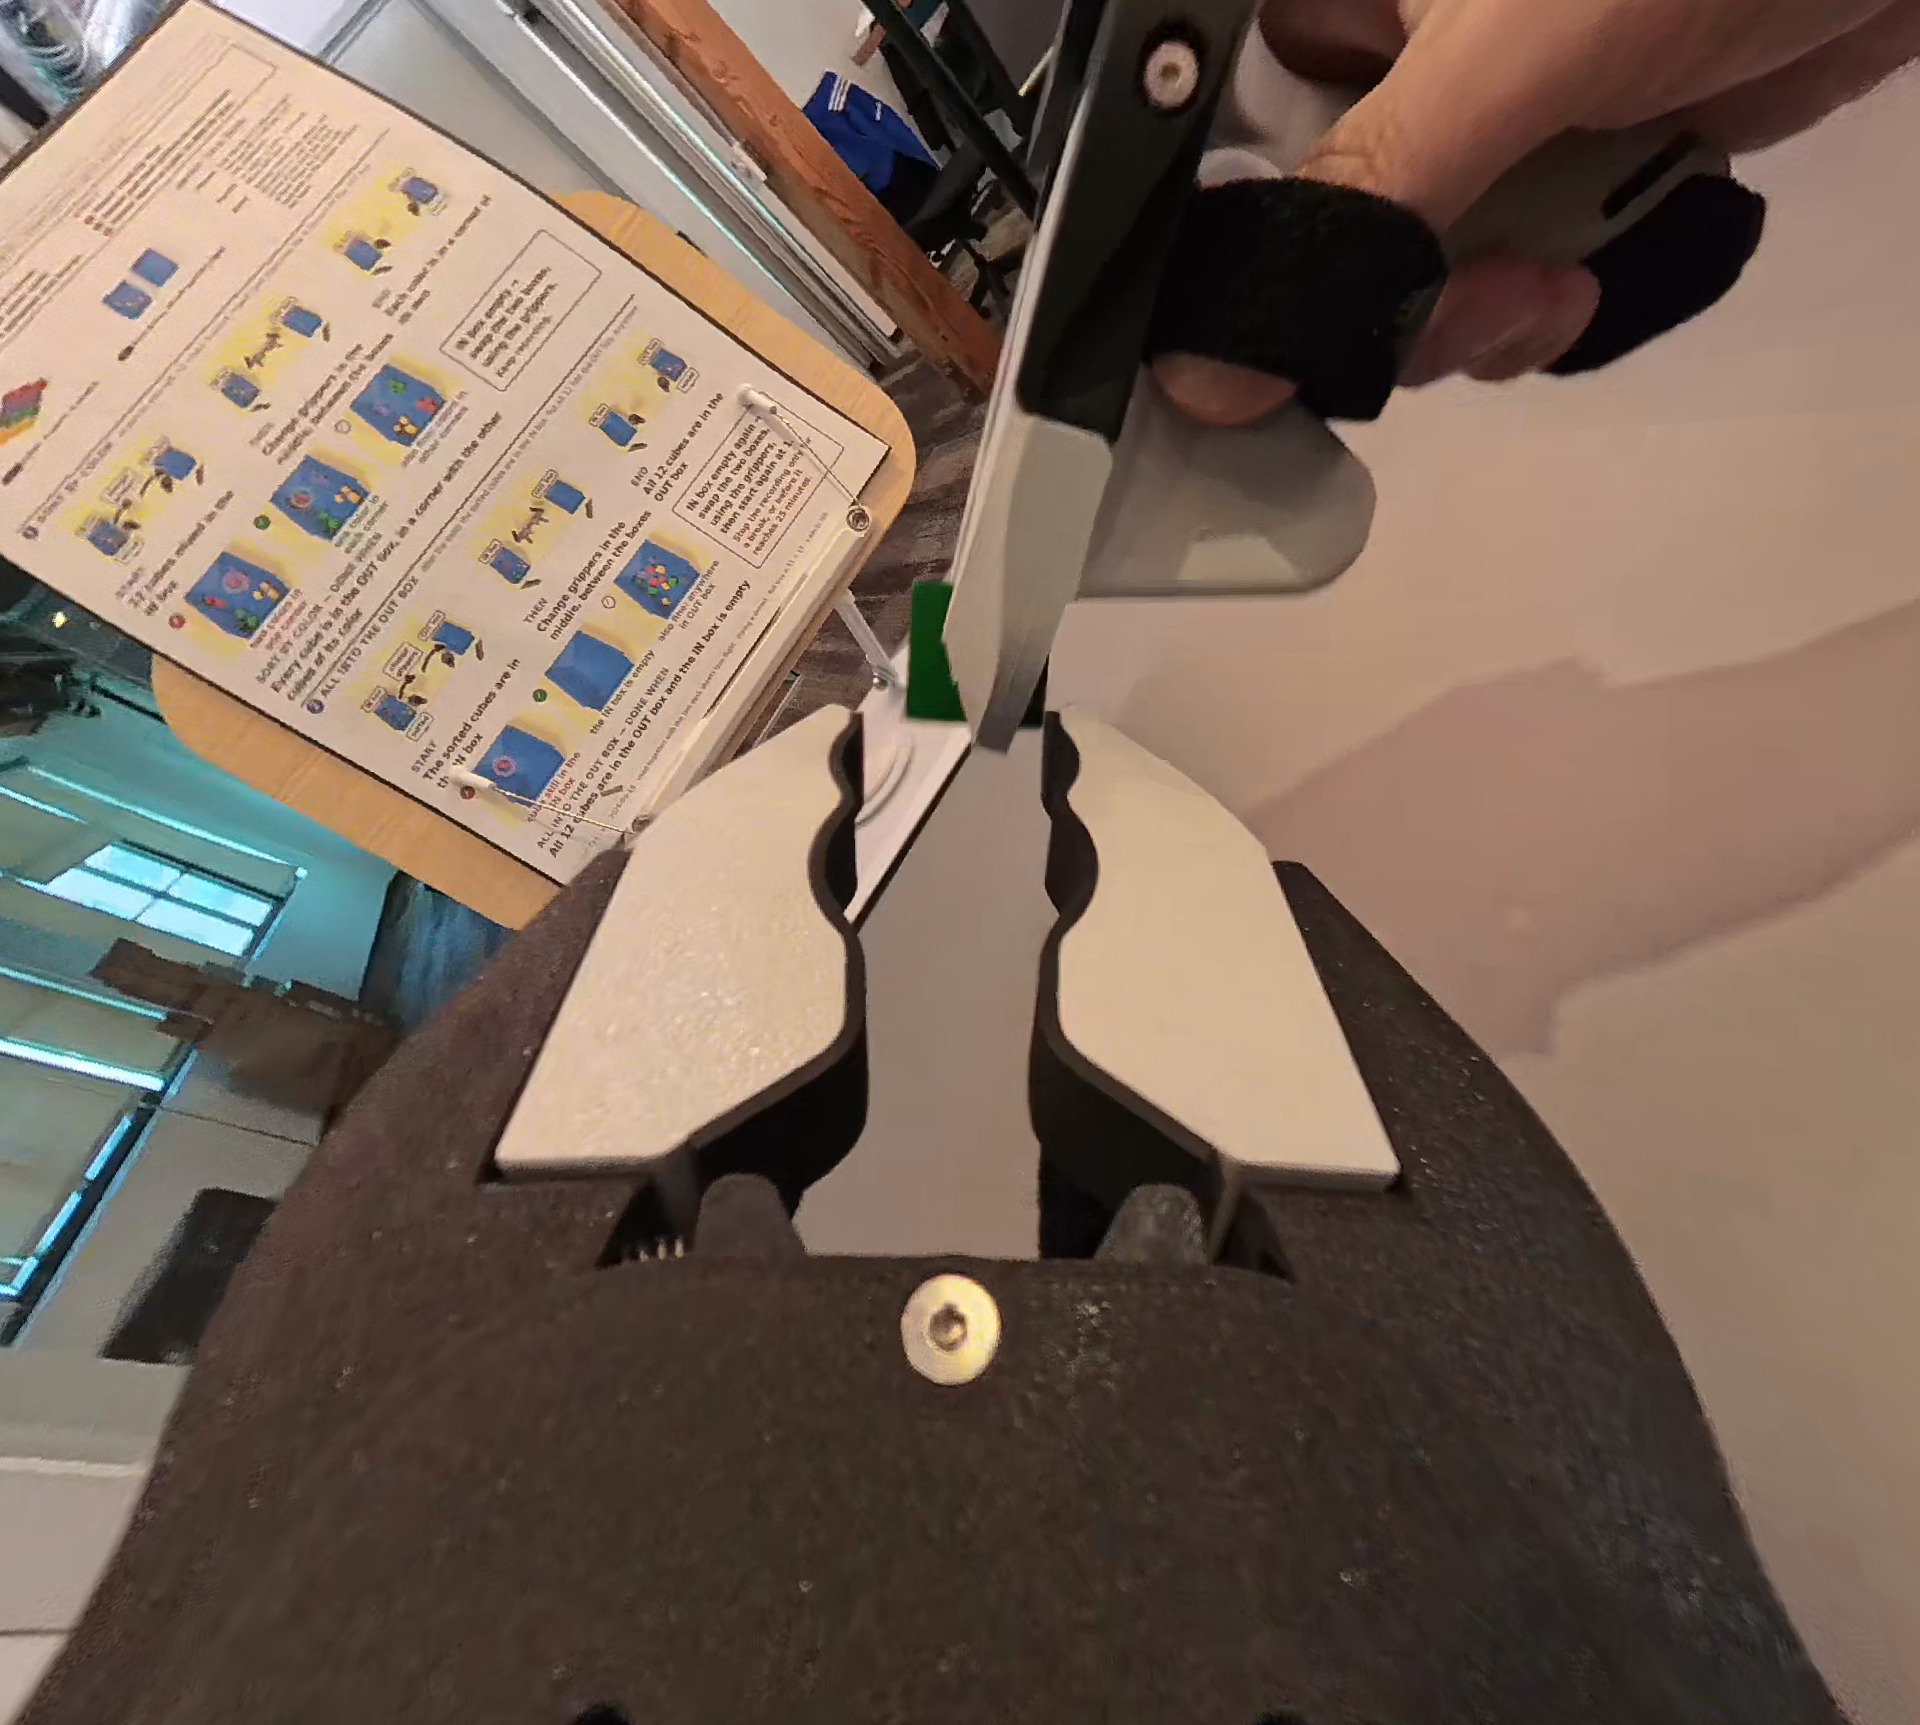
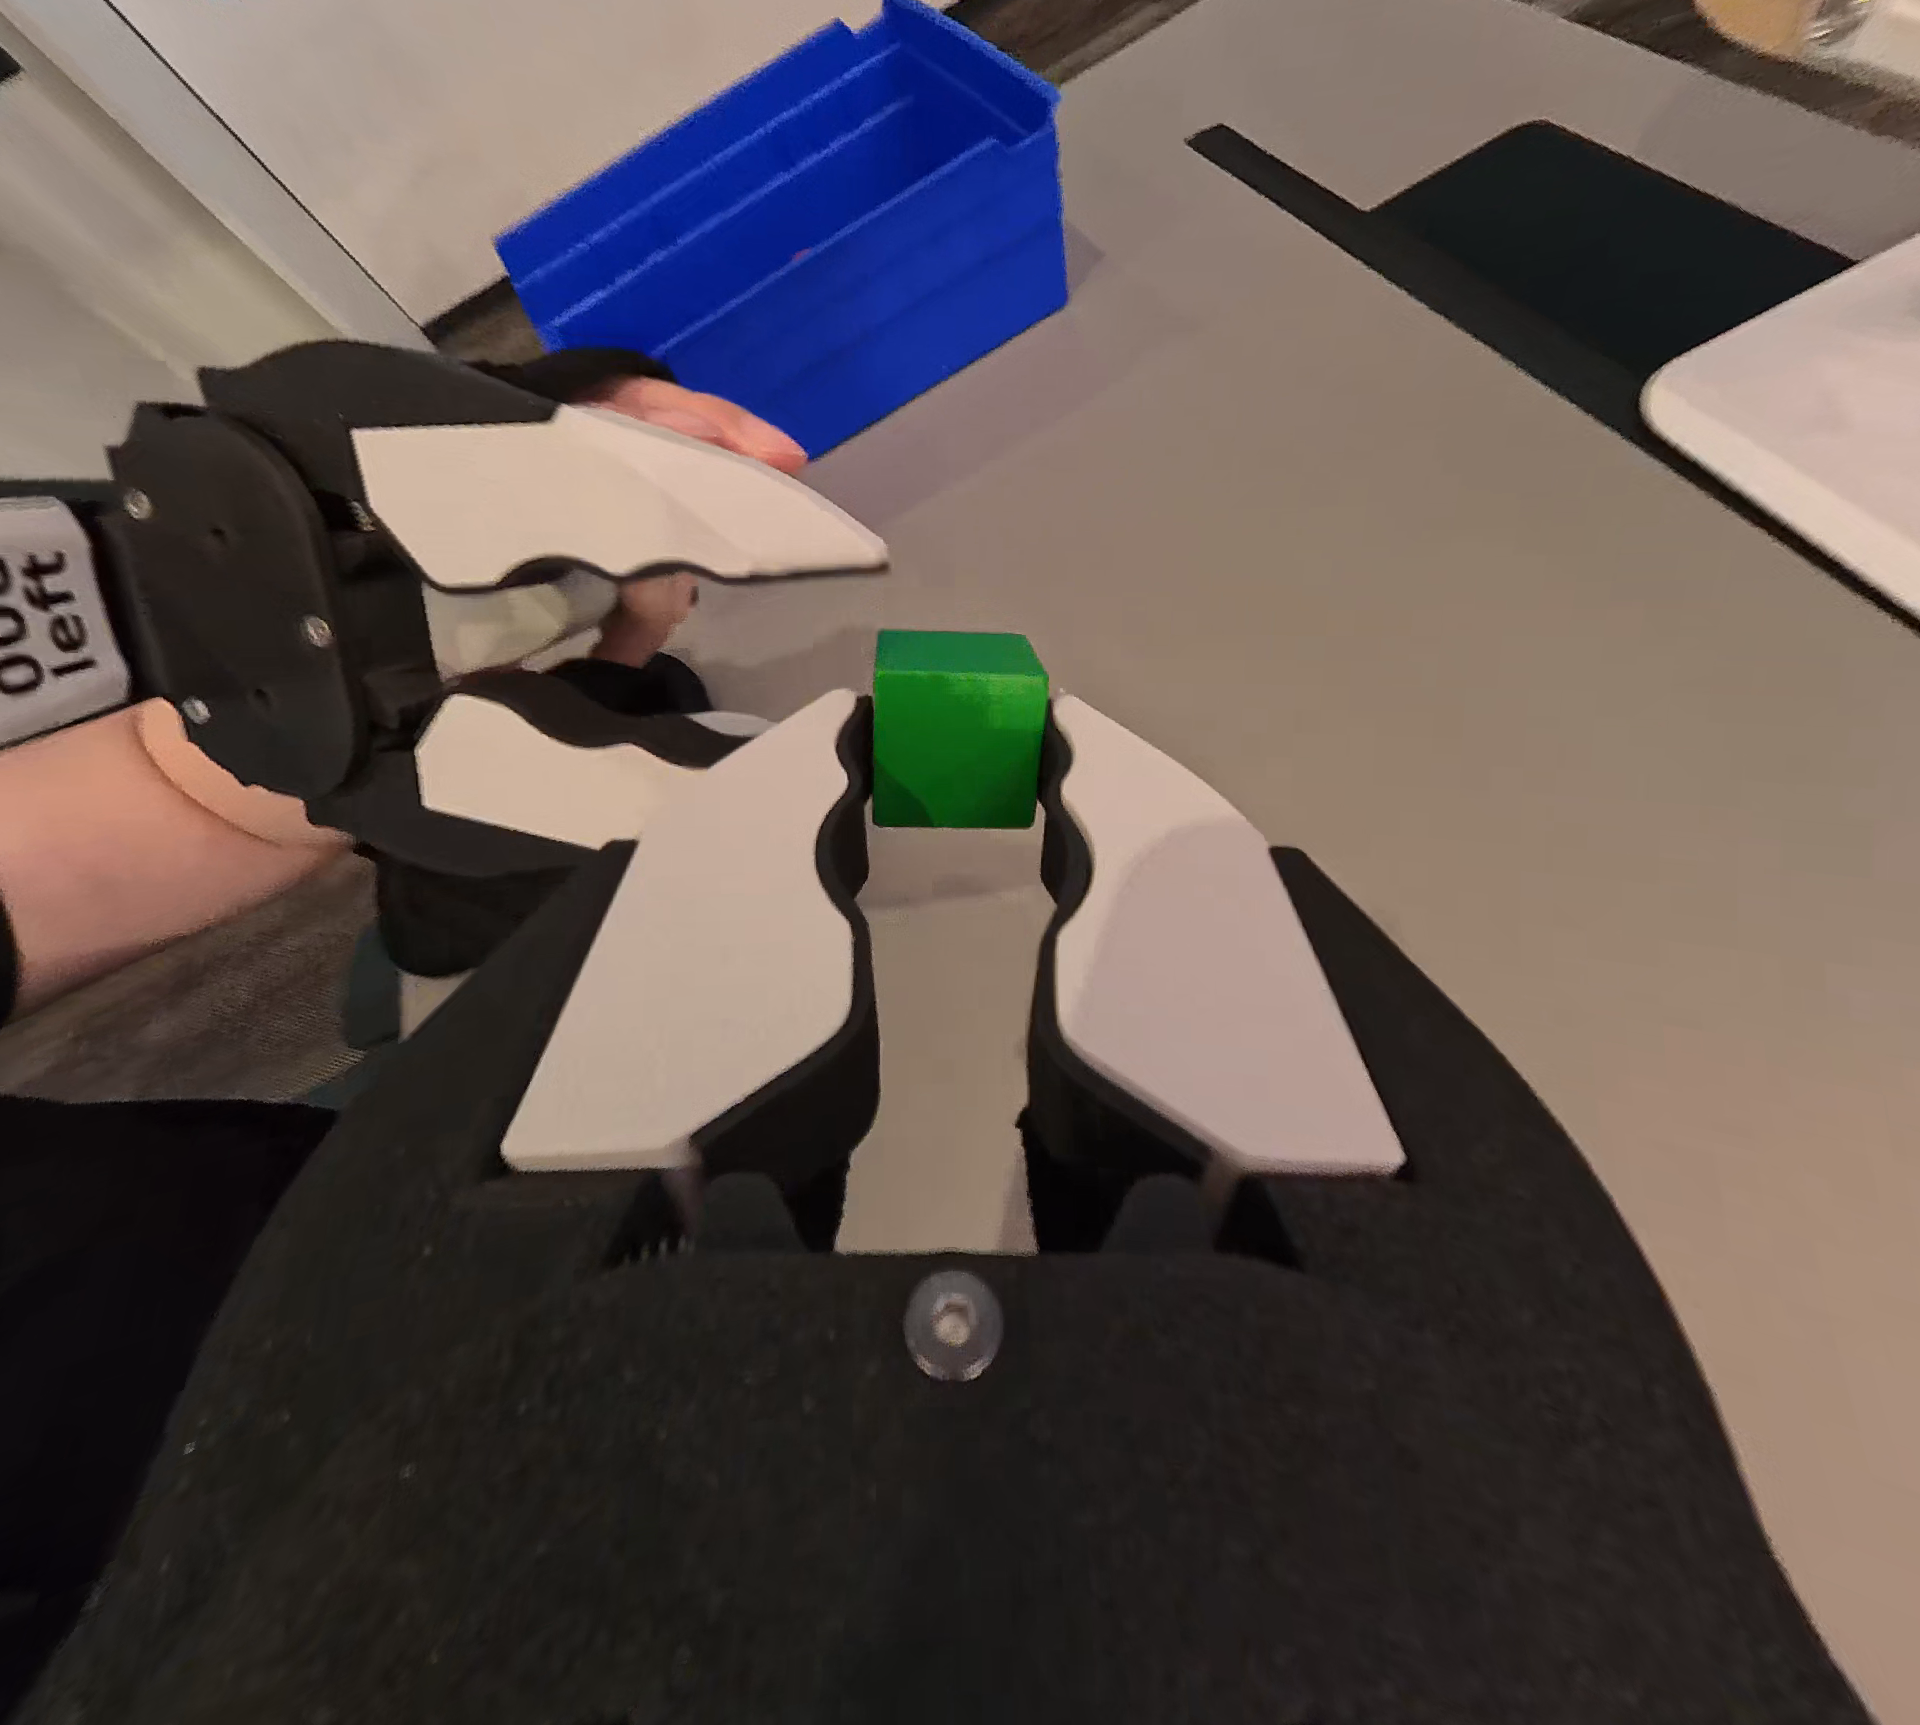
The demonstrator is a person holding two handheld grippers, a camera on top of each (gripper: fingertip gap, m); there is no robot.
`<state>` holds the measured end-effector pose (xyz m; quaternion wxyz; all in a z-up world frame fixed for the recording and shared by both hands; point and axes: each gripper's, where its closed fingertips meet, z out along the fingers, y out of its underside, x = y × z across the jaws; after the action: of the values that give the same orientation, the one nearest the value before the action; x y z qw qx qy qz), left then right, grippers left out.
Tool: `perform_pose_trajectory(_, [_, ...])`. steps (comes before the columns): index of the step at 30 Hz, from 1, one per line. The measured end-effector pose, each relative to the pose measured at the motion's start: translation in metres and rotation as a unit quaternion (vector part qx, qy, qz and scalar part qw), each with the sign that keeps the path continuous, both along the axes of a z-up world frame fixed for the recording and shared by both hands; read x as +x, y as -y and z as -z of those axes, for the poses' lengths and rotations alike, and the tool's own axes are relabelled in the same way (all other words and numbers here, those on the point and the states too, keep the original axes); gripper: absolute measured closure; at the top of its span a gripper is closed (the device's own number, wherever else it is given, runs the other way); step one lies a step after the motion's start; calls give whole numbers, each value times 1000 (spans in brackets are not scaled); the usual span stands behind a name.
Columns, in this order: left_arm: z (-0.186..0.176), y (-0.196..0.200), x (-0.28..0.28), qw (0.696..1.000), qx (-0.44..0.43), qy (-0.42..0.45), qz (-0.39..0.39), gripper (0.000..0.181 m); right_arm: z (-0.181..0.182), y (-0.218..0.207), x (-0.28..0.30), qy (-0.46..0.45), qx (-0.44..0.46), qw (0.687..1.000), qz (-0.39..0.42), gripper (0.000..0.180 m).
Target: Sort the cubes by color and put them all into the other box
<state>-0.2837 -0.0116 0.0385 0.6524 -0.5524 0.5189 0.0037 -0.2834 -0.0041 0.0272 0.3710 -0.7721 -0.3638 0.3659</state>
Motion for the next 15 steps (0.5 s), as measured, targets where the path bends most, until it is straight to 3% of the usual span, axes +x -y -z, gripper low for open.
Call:
perform_pose_trajectory(4, [13,2,0,995,-73,75,7,149,-17,-6,56,72,40,996,27,151])
perform_pose_trajectory(10, [76,-1,13,975,-189,109,40,160,-63,25,222,134,57,973,178,151])
perform_pose_trajectory(12, [84,-2,18,974,-194,106,42,161,-56,33,299,178,25,947,265,150])
perform_pose_trajectory(15, [89,2,25,975,-194,99,52,163,-22,59,423,261,-76,876,398,150])
